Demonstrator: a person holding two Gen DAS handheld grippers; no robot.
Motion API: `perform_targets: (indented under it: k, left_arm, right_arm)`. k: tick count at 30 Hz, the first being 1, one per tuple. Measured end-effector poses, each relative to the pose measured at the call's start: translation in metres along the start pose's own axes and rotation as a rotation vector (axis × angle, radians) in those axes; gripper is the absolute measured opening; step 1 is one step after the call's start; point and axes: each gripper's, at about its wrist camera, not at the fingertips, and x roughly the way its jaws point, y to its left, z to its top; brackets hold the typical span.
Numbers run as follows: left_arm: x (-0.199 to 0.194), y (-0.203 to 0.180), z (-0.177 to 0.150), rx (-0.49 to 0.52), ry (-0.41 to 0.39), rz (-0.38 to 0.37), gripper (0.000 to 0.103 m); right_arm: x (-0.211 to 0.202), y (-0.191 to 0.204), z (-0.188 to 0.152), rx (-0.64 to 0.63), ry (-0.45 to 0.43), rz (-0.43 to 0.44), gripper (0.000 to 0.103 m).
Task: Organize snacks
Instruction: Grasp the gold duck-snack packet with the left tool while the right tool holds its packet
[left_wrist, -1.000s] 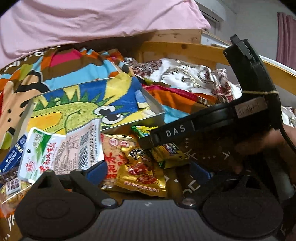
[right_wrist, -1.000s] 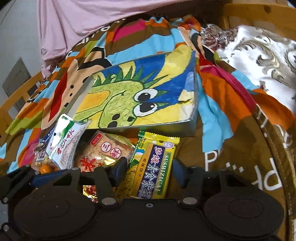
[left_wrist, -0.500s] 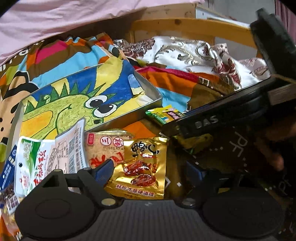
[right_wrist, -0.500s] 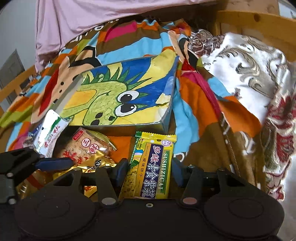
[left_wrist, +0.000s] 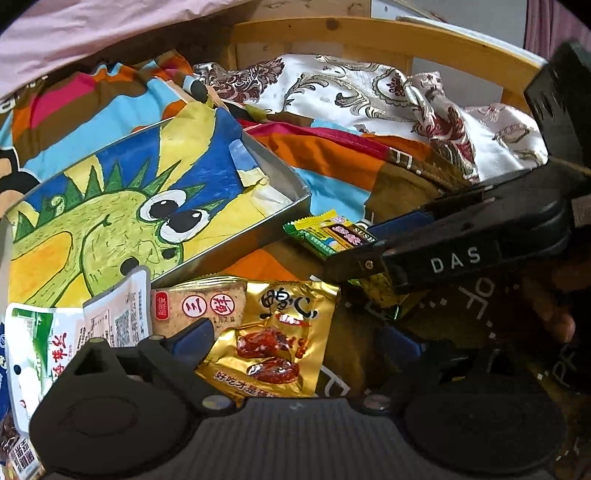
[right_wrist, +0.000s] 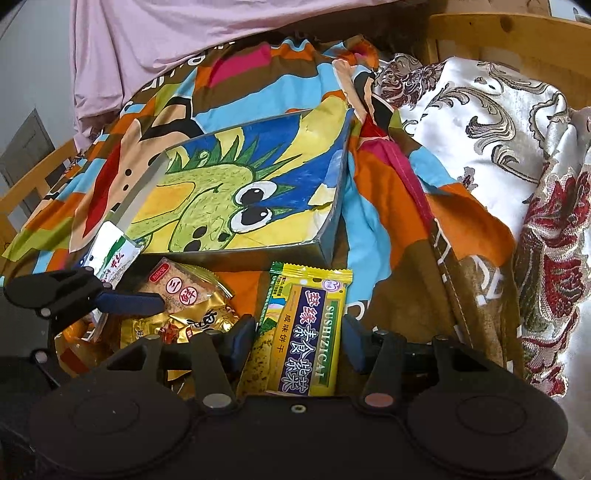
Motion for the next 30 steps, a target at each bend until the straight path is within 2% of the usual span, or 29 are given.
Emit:
perform_targets:
  k: [4, 8, 15, 20, 30]
  left_arm:
    - [-0.003, 0.012, 0.002, -0.033, 0.004, -0.060, 0.097]
    - [-0.004, 0.019, 0.003, -0.025, 0.019, -0.068, 0.087]
    - [-0.001, 0.007, 0.001, 0.061, 0.037, -0.006, 0.080]
    - [0.001, -0.001, 0.000, 0.085, 0.039, 0.028, 0.066]
    - [0.003, -0.009, -0.003, 0.091, 0.033, 0.064, 0.066]
  right_arm:
    - [0.000, 0.000, 0.000, 0.003, 0.002, 0.001, 0.054]
    - [0.002, -0.001, 0.001, 0.003, 0.008, 0.001, 0.054]
    - [0.003, 0.002, 0.000, -0.015, 0.021, -0.003, 0.058]
    - [0.004, 0.002, 0.001, -0.023, 0.028, -0.004, 0.059]
    - [0.007, 0.006, -0.003, -0.066, 0.043, -0.032, 0.059]
